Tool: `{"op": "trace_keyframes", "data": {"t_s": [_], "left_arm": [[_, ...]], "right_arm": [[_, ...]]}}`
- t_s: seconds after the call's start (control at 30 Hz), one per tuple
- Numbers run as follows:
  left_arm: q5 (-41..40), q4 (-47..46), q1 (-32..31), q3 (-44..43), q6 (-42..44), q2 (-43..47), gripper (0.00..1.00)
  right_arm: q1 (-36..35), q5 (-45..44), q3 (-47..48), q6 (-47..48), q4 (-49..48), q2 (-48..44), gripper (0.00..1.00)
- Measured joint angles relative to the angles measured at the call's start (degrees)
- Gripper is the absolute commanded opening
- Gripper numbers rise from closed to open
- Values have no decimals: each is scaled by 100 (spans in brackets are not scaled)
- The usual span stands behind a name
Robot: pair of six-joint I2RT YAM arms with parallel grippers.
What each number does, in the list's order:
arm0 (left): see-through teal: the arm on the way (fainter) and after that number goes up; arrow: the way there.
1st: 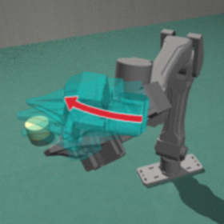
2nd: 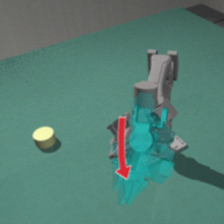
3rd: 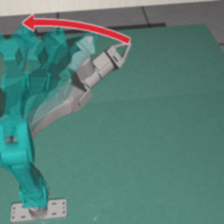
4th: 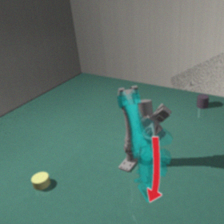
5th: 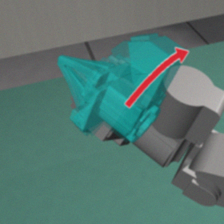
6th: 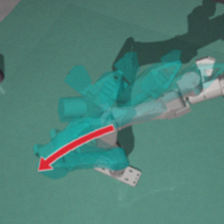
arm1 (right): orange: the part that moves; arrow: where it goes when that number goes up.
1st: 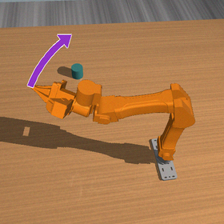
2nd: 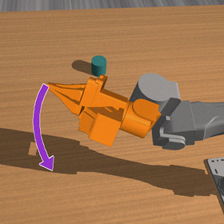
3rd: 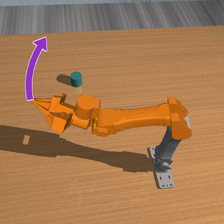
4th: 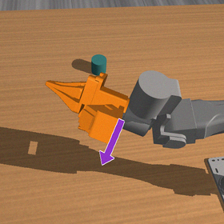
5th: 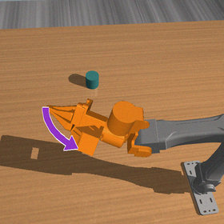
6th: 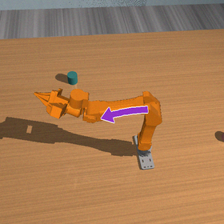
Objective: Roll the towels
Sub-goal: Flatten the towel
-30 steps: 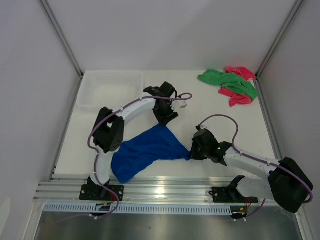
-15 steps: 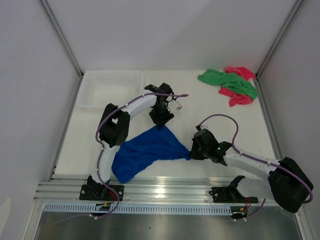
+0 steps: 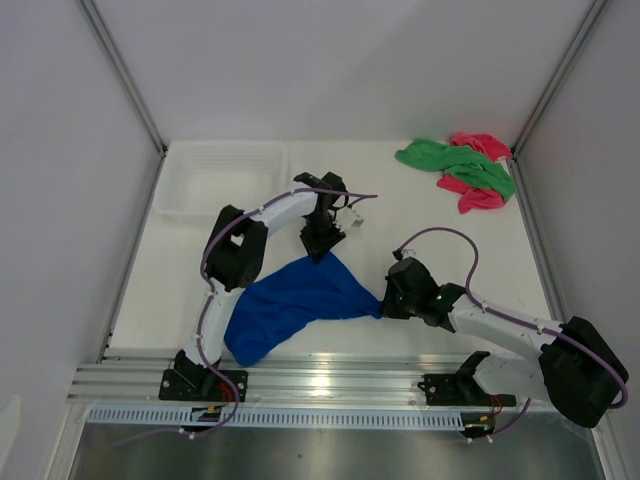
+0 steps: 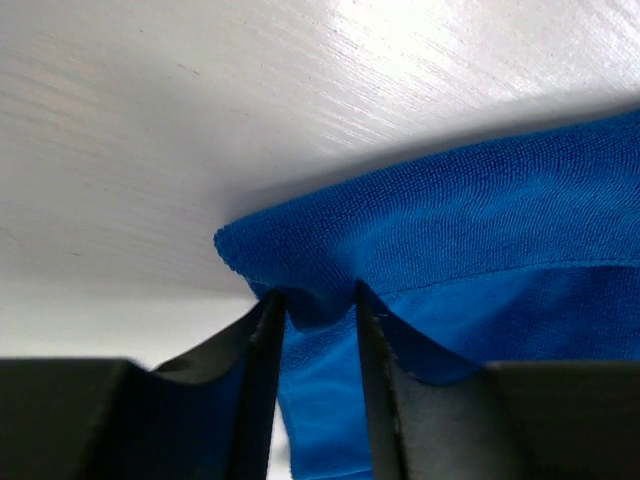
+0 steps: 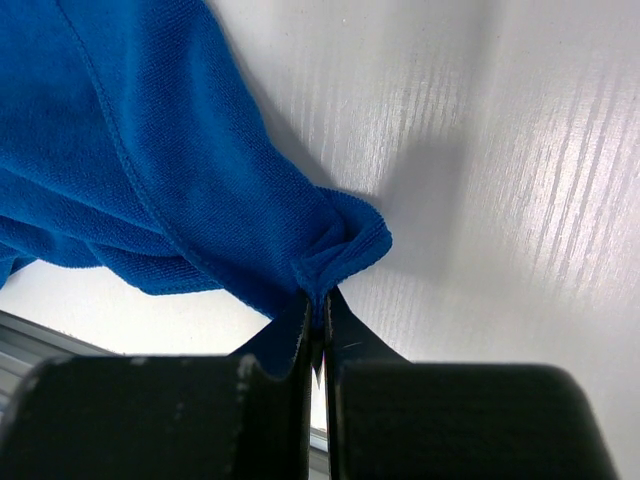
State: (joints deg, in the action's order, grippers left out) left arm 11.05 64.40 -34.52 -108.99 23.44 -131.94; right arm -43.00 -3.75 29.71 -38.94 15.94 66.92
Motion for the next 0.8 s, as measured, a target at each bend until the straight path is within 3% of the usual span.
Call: {"op": "trace_keyframes", "data": {"t_s": [0.1, 0.23, 0.3, 0.37, 0.47, 0.8], "left_arm": [[20, 22, 4, 0, -13, -17, 22], [87, 35, 4, 0, -55, -20, 21], [116, 28, 4, 0, -61, -17, 24], [118, 9, 4, 2, -92, -11, 37], [116, -52, 4, 13, -151, 48, 38], [116, -205, 4, 31, -205, 162, 22]], "right_arm": [[0, -13, 0, 2, 2, -2, 0], [13, -15, 0, 20, 2, -2, 0], [26, -17, 0, 22, 4, -2, 0], [39, -17, 0, 22, 2, -2, 0], [42, -20, 0, 22, 4, -15, 0], [50, -35, -2, 24, 7, -76, 0]]}}
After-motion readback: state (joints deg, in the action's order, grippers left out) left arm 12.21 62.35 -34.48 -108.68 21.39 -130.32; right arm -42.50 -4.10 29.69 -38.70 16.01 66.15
